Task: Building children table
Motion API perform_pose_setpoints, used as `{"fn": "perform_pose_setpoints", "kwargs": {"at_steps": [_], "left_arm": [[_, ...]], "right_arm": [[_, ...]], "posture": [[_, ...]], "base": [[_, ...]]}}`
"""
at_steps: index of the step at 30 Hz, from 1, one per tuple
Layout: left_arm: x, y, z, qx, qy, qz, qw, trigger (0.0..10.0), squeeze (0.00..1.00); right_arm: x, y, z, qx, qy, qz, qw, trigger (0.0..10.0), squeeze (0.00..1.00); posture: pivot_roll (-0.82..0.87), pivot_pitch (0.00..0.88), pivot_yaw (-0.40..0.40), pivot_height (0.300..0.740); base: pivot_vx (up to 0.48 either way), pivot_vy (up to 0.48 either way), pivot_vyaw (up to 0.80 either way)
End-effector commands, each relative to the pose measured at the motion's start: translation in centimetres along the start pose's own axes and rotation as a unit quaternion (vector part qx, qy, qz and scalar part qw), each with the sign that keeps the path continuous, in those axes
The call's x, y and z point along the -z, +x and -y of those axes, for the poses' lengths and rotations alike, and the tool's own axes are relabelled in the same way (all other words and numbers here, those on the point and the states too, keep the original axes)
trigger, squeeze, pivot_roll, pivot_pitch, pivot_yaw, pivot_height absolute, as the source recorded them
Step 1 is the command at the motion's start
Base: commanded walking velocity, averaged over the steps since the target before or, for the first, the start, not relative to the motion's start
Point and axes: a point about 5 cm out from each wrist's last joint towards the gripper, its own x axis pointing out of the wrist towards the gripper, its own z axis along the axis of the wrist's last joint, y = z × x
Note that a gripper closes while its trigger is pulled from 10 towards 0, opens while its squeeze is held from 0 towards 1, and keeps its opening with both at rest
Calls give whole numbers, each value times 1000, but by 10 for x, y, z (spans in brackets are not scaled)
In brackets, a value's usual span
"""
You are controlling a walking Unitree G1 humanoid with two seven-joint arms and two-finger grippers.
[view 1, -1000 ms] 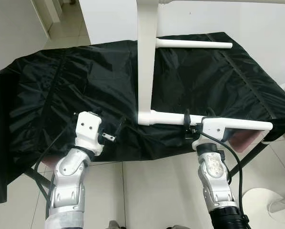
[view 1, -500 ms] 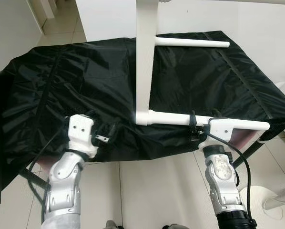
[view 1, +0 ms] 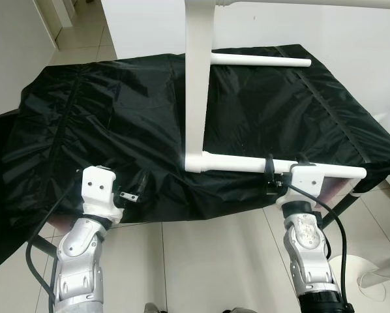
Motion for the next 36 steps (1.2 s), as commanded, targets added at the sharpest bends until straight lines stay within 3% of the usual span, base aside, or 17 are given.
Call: {"fn": "perform_pose_setpoints", "kwargs": {"at_steps": [1, 10, 14, 19, 23, 27, 36], "left_arm": [[3, -3, -2, -149, -34, 5, 988, 10000, 0], [10, -6, 7, -173, -34, 8, 984, 10000, 0], [7, -3, 12, -191, -56, 23, 980, 10000, 0], [8, -2, 13, -200, -52, 21, 978, 10000, 0], [8, -1, 13, -192, -48, 23, 980, 10000, 0], [7, -2, 19, -131, -31, 34, 990, 10000, 0], [7, -8, 15, -118, -7, 29, 993, 10000, 0]], "right_arm": [[3, -1, -1, 0, -2, -3, 1000, 10000, 0], [6, -12, -11, -6, -10, 6, 1000, 10000, 0], [7, -11, -16, -11, 9, 3, 1000, 10000, 0], [7, -9, -18, -6, 11, 2, 1000, 10000, 0], [7, -6, -18, -5, 12, 3, 1000, 10000, 0], [10, -7, -18, -10, 9, 2, 1000, 10000, 0], [13, -12, -19, -16, 8, -6, 1000, 10000, 0]], "posture": [[-135, 14, 70, 740], [-146, 0, 74, 740], [-148, 0, 73, 740], [-145, 0, 73, 740], [-136, 0, 69, 740], [-130, 0, 69, 740], [-114, 0, 61, 740]], "base": [[0, 0, 0], [0, 0, 0], [0, 0, 0], [0, 0, 0], [0, 0, 0], [0, 0, 0], [0, 0, 0]]}}
